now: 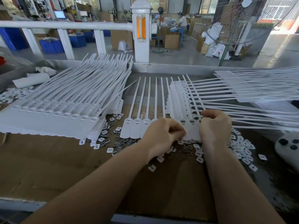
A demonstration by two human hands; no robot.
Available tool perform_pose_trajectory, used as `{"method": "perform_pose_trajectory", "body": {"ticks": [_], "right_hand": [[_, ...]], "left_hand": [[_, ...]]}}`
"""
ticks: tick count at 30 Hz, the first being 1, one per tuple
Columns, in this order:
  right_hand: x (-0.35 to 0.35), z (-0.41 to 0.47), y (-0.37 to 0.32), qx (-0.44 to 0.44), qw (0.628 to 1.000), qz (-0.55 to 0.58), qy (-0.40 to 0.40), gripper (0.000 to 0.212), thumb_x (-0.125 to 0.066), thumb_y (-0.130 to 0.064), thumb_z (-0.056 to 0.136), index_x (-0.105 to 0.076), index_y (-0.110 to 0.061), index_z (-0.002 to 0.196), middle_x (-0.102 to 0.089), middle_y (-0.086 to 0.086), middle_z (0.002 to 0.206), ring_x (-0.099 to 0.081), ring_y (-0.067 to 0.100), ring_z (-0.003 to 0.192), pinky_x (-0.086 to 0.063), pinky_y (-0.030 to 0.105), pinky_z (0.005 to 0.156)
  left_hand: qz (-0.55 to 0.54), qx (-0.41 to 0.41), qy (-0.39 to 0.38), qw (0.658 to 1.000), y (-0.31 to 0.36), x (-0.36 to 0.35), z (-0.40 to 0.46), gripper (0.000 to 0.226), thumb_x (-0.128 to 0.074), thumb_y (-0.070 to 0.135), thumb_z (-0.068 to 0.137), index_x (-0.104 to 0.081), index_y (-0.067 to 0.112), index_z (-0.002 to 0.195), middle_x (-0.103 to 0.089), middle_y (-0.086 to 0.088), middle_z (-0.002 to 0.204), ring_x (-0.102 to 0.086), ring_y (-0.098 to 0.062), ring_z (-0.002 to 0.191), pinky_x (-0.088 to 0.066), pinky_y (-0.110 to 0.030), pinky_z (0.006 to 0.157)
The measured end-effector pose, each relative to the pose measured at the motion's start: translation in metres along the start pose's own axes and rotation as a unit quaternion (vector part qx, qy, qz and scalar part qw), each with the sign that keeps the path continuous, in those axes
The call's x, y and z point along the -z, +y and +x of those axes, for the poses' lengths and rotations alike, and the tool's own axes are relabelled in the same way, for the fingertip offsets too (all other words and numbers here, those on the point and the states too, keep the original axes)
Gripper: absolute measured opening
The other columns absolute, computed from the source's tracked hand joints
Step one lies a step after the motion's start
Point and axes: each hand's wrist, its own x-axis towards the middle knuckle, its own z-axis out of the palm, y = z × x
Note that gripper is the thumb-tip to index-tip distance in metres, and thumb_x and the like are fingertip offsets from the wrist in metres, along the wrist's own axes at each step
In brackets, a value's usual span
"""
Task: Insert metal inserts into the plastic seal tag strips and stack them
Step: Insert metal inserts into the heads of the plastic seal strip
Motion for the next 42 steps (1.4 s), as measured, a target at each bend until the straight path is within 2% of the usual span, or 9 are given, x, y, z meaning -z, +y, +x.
{"method": "perform_pose_trajectory", "body": {"ticks": [4,13,17,20,22,26,31,39,42], "right_hand": [[0.000,0.000,0.000,0.009,1.000,-0.004,-0.002,0.028,-0.047,-0.003,0.082,-0.060,-0.028,0.088,-0.056,-0.006,0.089,-0.058,0.021,0.092,-0.038,0.053,0.100],[0.000,-0.002,-0.001,0.009,1.000,-0.013,0.003,0.029,-0.048,-0.004,0.083,-0.063,-0.027,0.092,-0.051,-0.009,0.087,-0.056,0.019,0.094,-0.038,0.052,0.100],[-0.002,-0.001,-0.001,0.006,1.000,-0.014,0.003,0.029,-0.049,-0.004,0.083,-0.060,-0.030,0.089,-0.050,-0.011,0.081,-0.056,0.019,0.093,-0.039,0.051,0.099],[-0.003,0.000,0.000,0.007,1.000,-0.017,0.004,0.028,-0.049,-0.005,0.084,-0.059,-0.031,0.089,-0.047,-0.014,0.076,-0.055,0.018,0.091,-0.040,0.050,0.099],[-0.003,0.000,0.000,0.017,1.000,-0.024,0.007,0.026,-0.050,-0.007,0.086,-0.058,-0.032,0.089,-0.052,-0.011,0.084,-0.056,0.020,0.096,-0.039,0.050,0.099],[-0.004,-0.001,0.002,0.061,0.994,-0.080,0.037,0.026,-0.050,-0.007,0.087,-0.064,-0.027,0.097,-0.060,-0.001,0.109,-0.047,0.023,0.113,-0.024,0.045,0.102],[-0.004,-0.002,0.003,0.088,0.988,-0.122,0.034,0.026,-0.051,-0.009,0.087,-0.064,-0.027,0.102,-0.059,0.000,0.115,-0.043,0.022,0.116,-0.024,0.043,0.100],[-0.004,-0.001,0.003,0.081,0.990,-0.115,0.019,0.025,-0.051,-0.010,0.088,-0.064,-0.027,0.101,-0.059,-0.001,0.114,-0.044,0.021,0.116,-0.023,0.042,0.100],[-0.004,-0.001,0.002,0.082,0.990,-0.116,0.017,0.024,-0.051,-0.011,0.088,-0.063,-0.027,0.100,-0.059,-0.001,0.113,-0.044,0.021,0.115,-0.023,0.043,0.100]], "left_hand": [[-0.139,0.053,0.039,0.988,-0.002,0.012,0.000,0.011,-0.060,0.017,0.089,-0.066,0.023,0.081,-0.069,0.011,0.070,-0.056,0.009,0.062,-0.040,-0.003,0.056],[-0.155,0.057,0.066,0.984,-0.004,0.020,-0.001,0.015,-0.058,0.015,0.090,-0.067,0.026,0.085,-0.068,0.011,0.072,-0.052,0.009,0.058,-0.039,-0.003,0.053],[-0.124,0.037,0.065,0.989,-0.006,0.022,0.000,0.018,-0.058,0.015,0.091,-0.066,0.029,0.083,-0.068,0.010,0.073,-0.056,0.008,0.062,-0.042,-0.005,0.057],[-0.069,0.034,0.068,0.995,-0.009,0.020,0.004,0.013,-0.061,0.014,0.089,-0.063,0.025,0.081,-0.068,0.010,0.076,-0.064,-0.003,0.075,-0.052,-0.018,0.070],[-0.022,0.027,0.085,0.996,-0.011,0.019,0.008,0.012,-0.063,0.015,0.087,-0.062,0.025,0.081,-0.066,0.012,0.079,-0.063,-0.006,0.080,-0.050,-0.017,0.076],[0.024,0.020,0.113,0.993,-0.016,0.019,0.014,0.011,-0.061,0.015,0.089,-0.063,0.025,0.086,-0.060,0.017,0.077,-0.055,0.002,0.074,-0.043,-0.005,0.068],[0.061,0.025,0.116,0.991,-0.019,0.016,0.023,0.018,-0.055,0.011,0.092,-0.069,0.018,0.101,-0.060,0.013,0.082,-0.055,-0.002,0.080,-0.038,0.000,0.069],[0.136,0.002,0.146,0.980,-0.018,0.006,0.035,0.017,-0.054,0.010,0.091,-0.067,0.015,0.101,-0.070,0.002,0.099,-0.061,-0.012,0.093,-0.044,-0.019,0.083],[0.165,0.000,0.137,0.977,-0.020,0.004,0.036,0.018,-0.054,0.013,0.092,-0.068,0.016,0.101,-0.069,0.001,0.100,-0.060,-0.015,0.095,-0.041,-0.020,0.081]]}}
